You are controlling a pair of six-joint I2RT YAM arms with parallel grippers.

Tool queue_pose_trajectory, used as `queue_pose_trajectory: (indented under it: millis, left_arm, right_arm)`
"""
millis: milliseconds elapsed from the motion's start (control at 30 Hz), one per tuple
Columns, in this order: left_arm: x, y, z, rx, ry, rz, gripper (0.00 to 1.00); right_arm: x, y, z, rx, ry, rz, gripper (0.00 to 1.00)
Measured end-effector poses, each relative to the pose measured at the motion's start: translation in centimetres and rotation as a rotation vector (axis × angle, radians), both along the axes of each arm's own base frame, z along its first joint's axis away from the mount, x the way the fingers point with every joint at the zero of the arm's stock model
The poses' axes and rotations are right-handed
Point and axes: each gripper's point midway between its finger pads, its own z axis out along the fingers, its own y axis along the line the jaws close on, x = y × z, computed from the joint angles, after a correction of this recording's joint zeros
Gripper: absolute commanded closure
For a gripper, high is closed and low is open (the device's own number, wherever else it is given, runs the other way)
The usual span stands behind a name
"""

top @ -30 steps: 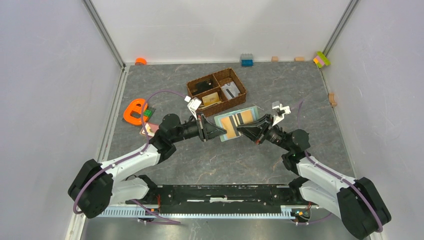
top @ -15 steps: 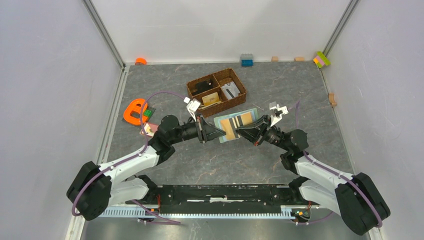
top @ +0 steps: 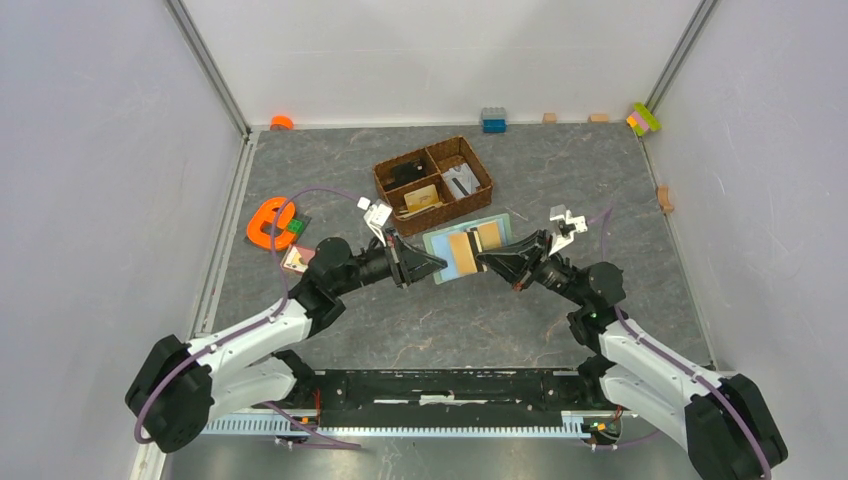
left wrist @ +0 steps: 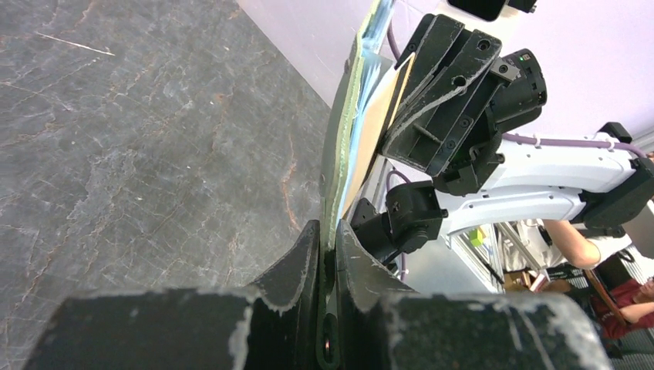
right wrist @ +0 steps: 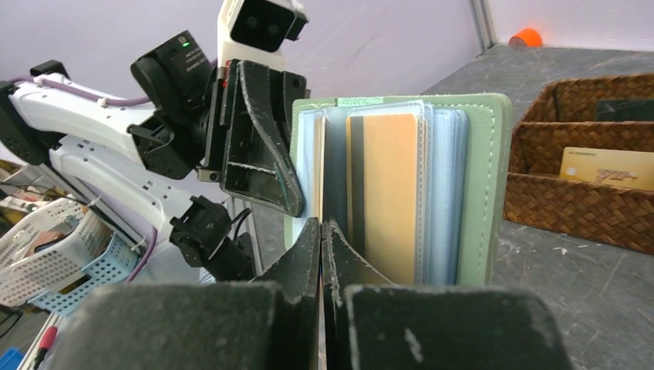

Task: Take the credit cards out of the card holder
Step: Remove the credit card from the card holder, then place the credit card in the storage box.

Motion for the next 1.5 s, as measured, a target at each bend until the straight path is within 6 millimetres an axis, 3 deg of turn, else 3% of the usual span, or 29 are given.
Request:
queue_pose_trajectory:
  millis: [567, 767, 1067, 1333, 1500]
  left_arm:
    - [1.6, 1.8, -0.5, 0.031, -0.001, 0.154, 0.98]
    - [2.7, 3.4, -0.7, 0.062, 0.003, 0.268, 0.98]
    - [4.4, 5.8, -3.3, 0.175, 0.043, 0.428, 0.98]
    - [5.5, 9.0, -1.8, 0.166, -0.004, 0.601, 0.98]
    - [5.9, 10.7, -1.8, 0.167, -0.01, 0.688, 0.98]
  right_arm:
    - [2.3, -2.3, -1.8, -0.022, 0.058, -0.161, 1.0]
    - [3.5, -3.5, -2.7, -0.069, 0.064, -0.267, 1.0]
    - [4.8, -4.3, -4.7, -0.137, 0.092, -0.344, 1.0]
    - [6.0, -4.4, -7.5, -0.214, 0.158, -0.372, 1.0]
    - [7.6, -3.7, -8.0, -0.248, 0.193, -0.372, 1.0]
